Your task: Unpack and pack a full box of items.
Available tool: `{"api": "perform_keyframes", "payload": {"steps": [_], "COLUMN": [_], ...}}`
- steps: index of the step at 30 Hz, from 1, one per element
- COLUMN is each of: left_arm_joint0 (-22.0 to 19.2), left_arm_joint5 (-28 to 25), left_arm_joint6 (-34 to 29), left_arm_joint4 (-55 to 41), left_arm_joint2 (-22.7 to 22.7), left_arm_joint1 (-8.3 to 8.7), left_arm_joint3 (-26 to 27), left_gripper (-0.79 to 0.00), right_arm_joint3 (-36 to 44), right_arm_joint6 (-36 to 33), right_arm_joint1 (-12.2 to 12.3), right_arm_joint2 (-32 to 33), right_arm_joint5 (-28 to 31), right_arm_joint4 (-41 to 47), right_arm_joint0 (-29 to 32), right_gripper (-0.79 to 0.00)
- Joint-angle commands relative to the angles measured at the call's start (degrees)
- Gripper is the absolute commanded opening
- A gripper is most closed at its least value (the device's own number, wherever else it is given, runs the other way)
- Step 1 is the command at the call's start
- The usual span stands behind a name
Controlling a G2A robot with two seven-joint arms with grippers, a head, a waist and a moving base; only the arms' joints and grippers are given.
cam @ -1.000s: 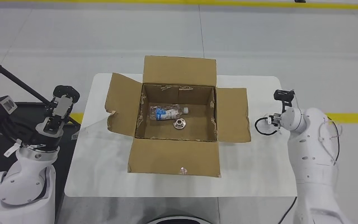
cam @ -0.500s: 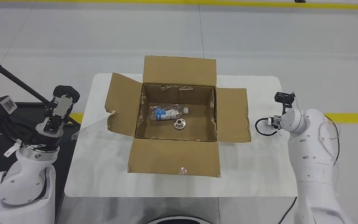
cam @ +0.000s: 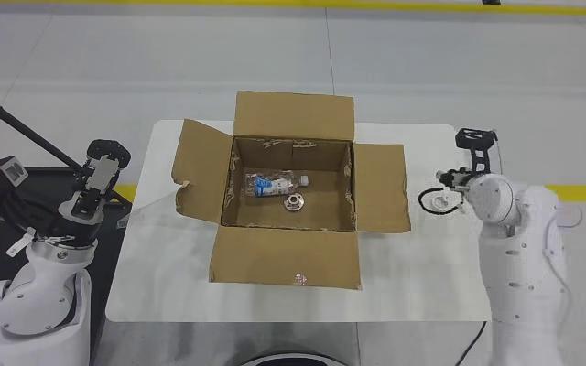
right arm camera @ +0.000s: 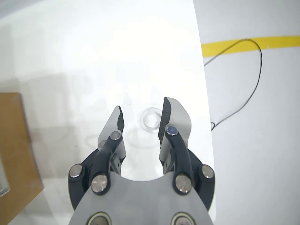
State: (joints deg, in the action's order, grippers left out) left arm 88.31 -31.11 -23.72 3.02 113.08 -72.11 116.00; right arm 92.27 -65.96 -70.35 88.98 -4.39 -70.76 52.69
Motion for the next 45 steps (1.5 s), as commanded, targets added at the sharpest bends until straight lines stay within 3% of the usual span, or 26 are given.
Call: {"api": "perform_keyframes", "payload": {"steps": [1, 7, 12, 16, 18, 20, 26, 32, 34, 36, 39, 45], "left_arm_joint0": [0.0, 0.0, 0.0, 0.0, 0.0, 0.0, 0.0, 0.0, 0.0, 0.0, 0.0, 0.0], "left_arm_joint5": [0.0, 0.0, 0.0, 0.0, 0.0, 0.0, 0.0, 0.0, 0.0, 0.0, 0.0, 0.0], "left_arm_joint6": [0.0, 0.0, 0.0, 0.0, 0.0, 0.0, 0.0, 0.0, 0.0, 0.0, 0.0, 0.0], "left_arm_joint4": [0.0, 0.0, 0.0, 0.0, 0.0, 0.0, 0.0, 0.0, 0.0, 0.0, 0.0, 0.0], "left_arm_joint2": [0.0, 0.0, 0.0, 0.0, 0.0, 0.0, 0.0, 0.0, 0.0, 0.0, 0.0, 0.0], "left_arm_joint1": [0.0, 0.0, 0.0, 0.0, 0.0, 0.0, 0.0, 0.0, 0.0, 0.0, 0.0, 0.0], "left_arm_joint3": [0.0, 0.0, 0.0, 0.0, 0.0, 0.0, 0.0, 0.0, 0.0, 0.0, 0.0, 0.0], "left_gripper": [0.0, 0.0, 0.0, 0.0, 0.0, 0.0, 0.0, 0.0, 0.0, 0.0, 0.0, 0.0], "right_arm_joint3": [7.51, 20.52, 22.39, 18.47, 15.32, 11.57, -0.54, -13.73, -17.35, -20.09, -22.86, -27.16], "right_arm_joint6": [0.07, 1.01, 0.41, -0.26, -0.66, -1.01, 0.49, 3.17, 3.46, 4.17, 4.38, 5.37], "right_arm_joint1": [-0.04, -0.35, -0.95, -1.9, -2.5, -3.17, -5.46, -8.17, -9.15, -10.06, -11.03, -12.5], "right_arm_joint2": [-0.83, -6.1, -14.53, -22.82, -26.7, -30.31, -38.76, -45.25, -47.48, -48.91, -50.4, -52.09], "right_arm_joint5": [0.95, 5.06, 9.31, 11.79, 12.5, 12.87, 13.0, 11.61, 10.48, 10.84, 10.99, 11.26], "right_arm_joint4": [1.19, 5.7, 9.13, 11.47, 12.4, 13.0, 16.72, 19.03, 18.59, 19.97, 20.67, 21.47], "right_arm_joint0": [1.58, 3.22, 0.21, -4.43, -6.97, -9.49, -15.12, -19.78, -21.12, -22.15, -23.3, -24.43], "right_gripper": [-0.4, -0.397, -0.394, -0.363, -0.326, -0.234, -0.139, -0.166, -0.259, -0.28, -0.391, -0.4]}}
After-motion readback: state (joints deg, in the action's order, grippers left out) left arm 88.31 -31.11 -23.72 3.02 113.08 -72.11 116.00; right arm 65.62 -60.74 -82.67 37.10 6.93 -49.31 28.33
